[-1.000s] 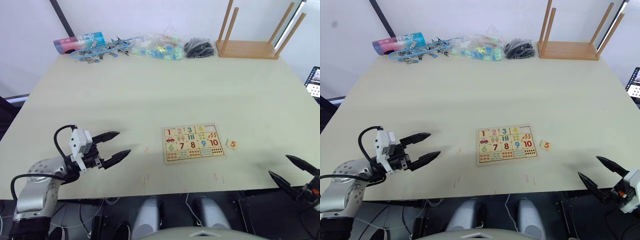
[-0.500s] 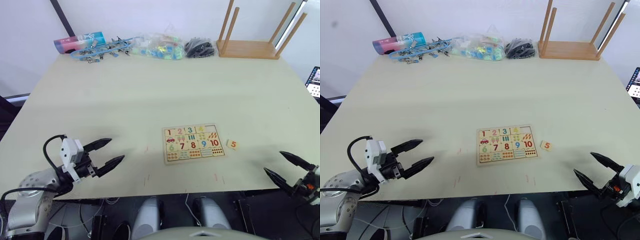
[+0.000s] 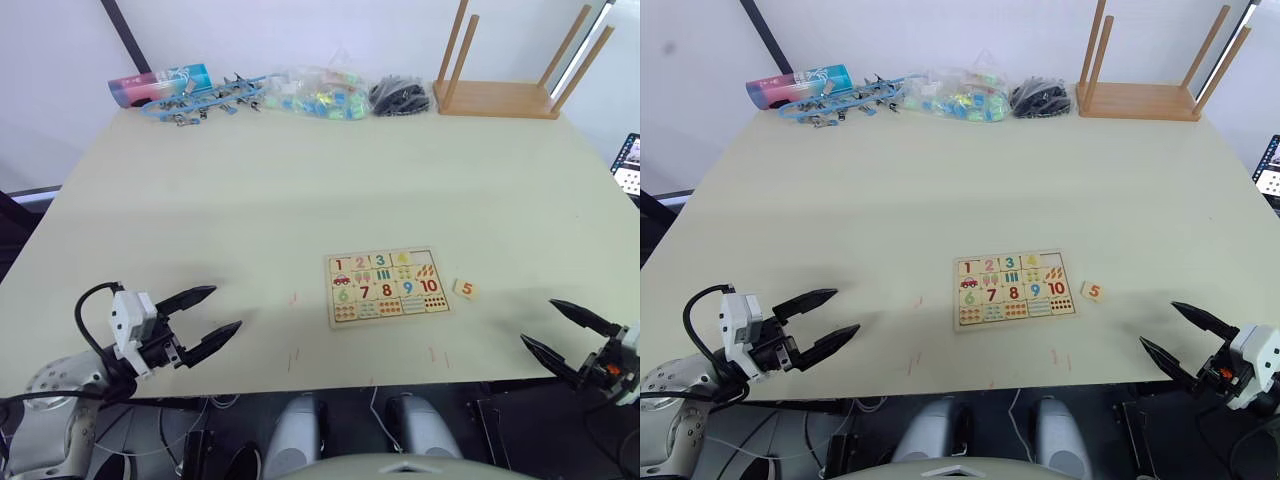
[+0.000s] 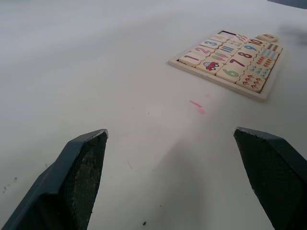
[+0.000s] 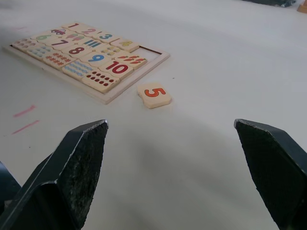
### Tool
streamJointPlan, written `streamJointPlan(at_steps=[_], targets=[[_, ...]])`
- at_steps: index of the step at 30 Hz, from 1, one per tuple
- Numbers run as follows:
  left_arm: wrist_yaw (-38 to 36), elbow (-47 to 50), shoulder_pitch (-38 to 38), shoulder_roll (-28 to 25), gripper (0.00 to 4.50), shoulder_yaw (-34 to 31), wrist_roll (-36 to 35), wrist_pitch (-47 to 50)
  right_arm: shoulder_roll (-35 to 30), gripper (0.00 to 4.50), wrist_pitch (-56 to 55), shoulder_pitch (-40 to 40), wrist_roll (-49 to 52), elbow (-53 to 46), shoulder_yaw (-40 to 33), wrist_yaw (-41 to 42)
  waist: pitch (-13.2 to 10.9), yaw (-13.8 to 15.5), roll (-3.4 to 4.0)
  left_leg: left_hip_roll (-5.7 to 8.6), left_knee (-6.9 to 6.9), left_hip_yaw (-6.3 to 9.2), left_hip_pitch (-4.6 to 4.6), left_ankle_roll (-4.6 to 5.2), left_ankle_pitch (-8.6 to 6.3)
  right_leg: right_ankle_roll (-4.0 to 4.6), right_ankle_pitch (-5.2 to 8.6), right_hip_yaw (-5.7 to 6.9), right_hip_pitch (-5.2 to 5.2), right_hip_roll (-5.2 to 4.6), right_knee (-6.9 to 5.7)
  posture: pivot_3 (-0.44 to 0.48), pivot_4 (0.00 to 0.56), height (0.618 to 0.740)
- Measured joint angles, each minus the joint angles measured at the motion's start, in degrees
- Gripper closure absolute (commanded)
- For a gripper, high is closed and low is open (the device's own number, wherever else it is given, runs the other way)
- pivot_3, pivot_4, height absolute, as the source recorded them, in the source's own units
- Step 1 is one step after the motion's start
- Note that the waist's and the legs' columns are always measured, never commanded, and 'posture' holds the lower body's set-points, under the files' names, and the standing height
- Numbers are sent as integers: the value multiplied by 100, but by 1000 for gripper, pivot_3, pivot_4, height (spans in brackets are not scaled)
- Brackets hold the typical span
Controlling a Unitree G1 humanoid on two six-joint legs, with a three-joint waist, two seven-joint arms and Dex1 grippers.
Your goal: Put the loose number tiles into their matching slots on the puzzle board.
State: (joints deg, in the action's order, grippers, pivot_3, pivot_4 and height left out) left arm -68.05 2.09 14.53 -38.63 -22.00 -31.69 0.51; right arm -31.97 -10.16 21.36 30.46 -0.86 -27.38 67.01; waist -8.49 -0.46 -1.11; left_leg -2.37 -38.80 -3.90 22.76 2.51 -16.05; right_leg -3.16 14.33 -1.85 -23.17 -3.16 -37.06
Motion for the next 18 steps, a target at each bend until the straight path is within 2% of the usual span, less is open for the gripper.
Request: streamJointPlan(at_steps=[13,18], targets=[[-669,-303,-727,-157,0,314,97,-204,-562,84,902,-423,-96,-178,532,-228,1,-2,0,2,0,-4,-2,1,1,-2,-1,-3,2,5,-1,0,150,737],[-1057,-305,-1004,-220,0,579,62,-197,-890,84,1016,-923,-331,-23,837,-178,1,-15,0,4,-3,-7,-2,2,1,-4,-3,-4,2,10,-1,0,150,737]])
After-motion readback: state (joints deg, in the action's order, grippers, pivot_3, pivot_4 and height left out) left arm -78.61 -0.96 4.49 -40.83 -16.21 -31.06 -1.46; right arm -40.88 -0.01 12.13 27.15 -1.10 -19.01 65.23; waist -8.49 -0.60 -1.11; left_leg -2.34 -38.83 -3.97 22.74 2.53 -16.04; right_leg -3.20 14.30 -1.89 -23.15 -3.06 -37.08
